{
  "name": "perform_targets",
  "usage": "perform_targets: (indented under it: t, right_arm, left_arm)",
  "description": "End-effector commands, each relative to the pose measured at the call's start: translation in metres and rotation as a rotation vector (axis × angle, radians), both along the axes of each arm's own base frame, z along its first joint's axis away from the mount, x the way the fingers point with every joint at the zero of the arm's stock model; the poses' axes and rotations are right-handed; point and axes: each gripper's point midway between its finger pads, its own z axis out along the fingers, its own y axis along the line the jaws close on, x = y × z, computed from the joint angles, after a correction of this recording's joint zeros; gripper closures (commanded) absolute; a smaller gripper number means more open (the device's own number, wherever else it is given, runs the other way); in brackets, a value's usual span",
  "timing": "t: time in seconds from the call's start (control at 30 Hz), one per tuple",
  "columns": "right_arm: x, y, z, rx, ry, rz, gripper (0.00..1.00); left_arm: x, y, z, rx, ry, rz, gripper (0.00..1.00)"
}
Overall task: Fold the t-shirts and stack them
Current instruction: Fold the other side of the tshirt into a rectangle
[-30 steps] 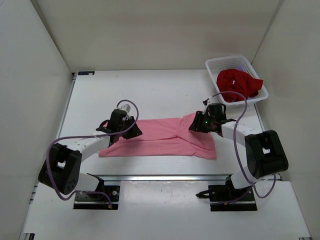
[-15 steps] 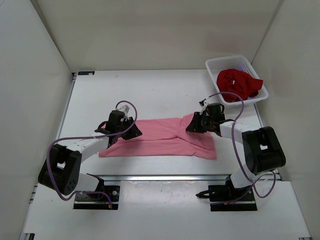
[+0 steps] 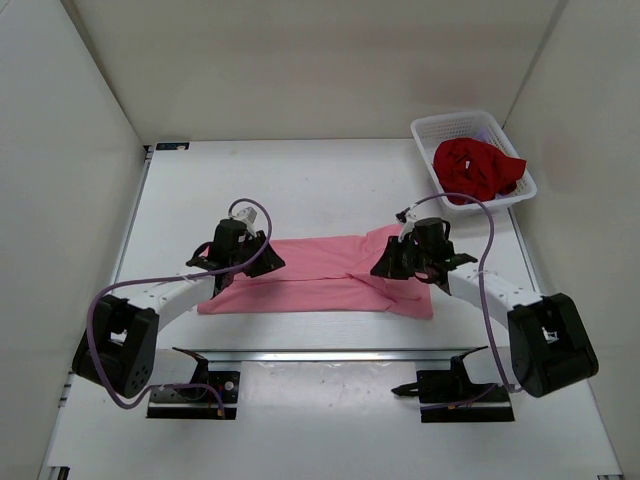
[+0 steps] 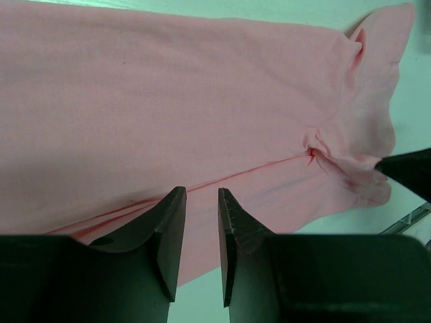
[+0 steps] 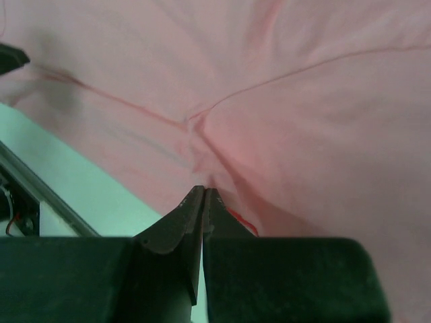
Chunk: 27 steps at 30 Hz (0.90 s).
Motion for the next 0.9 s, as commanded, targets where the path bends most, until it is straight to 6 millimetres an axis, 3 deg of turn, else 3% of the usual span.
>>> perform_targets:
  t: [0.0,0.03,0.17,0.33,0.5,0.57,0.63,0.7,0.73,0.77,0.87]
  right_arm:
    - [-0.022,0.004,0.002,-0.027,0.003,0.01,1.0]
    - [-0.03,0.005,0.002,-0.04,0.01,0.011,1.0]
    - [-0.048,0.007,0.003,-0.028,0.014,-0.007,1.0]
    - [-0.072,0.012,-0.011,-0.002,0.08,-0.012,0.99]
    - [-0.074,0.014,-0.011,0.025,0.095,0.004,0.78]
    - [-0.061,0.004,-0.004,0.003,0.062,-0.02,0.74]
    - [-0.034,-0.008,0.014,0.001,-0.007,-0.089,0.74]
    - [0.003,-0.032,0.028,0.037,-0.065,-0.223,0.84]
    - [0.015,-0.037,0.034,0.05,-0.078,-0.248,0.87]
    - [0.038,-0.049,0.049,0.075,-0.145,-0.303,0.91]
    - [0.088,-0.085,0.052,0.01,-0.212,-0.458,0.98]
  left_arm:
    - [0.001,-0.003,0.015,-0.037,-0.032,-0.005,0.63]
    - [0.007,-0.006,0.026,-0.057,-0.074,-0.009,0.63]
    - [0.01,-0.006,0.03,-0.064,-0.083,-0.003,0.63]
    - [0.01,-0.01,0.033,-0.076,-0.084,-0.007,0.63]
    - [0.014,-0.011,0.039,-0.092,-0.089,0.002,0.64]
    - [0.018,-0.011,0.043,-0.099,-0.102,0.013,0.63]
    - [0.025,-0.015,0.048,-0.108,-0.113,0.022,0.63]
    - [0.033,-0.022,0.047,-0.136,-0.098,0.023,0.63]
    - [0.038,-0.026,0.057,-0.164,-0.109,0.026,0.63]
    - [0.043,-0.028,0.051,-0.167,-0.092,0.031,0.63]
    - [0.065,-0.036,0.06,-0.193,-0.096,0.037,0.63]
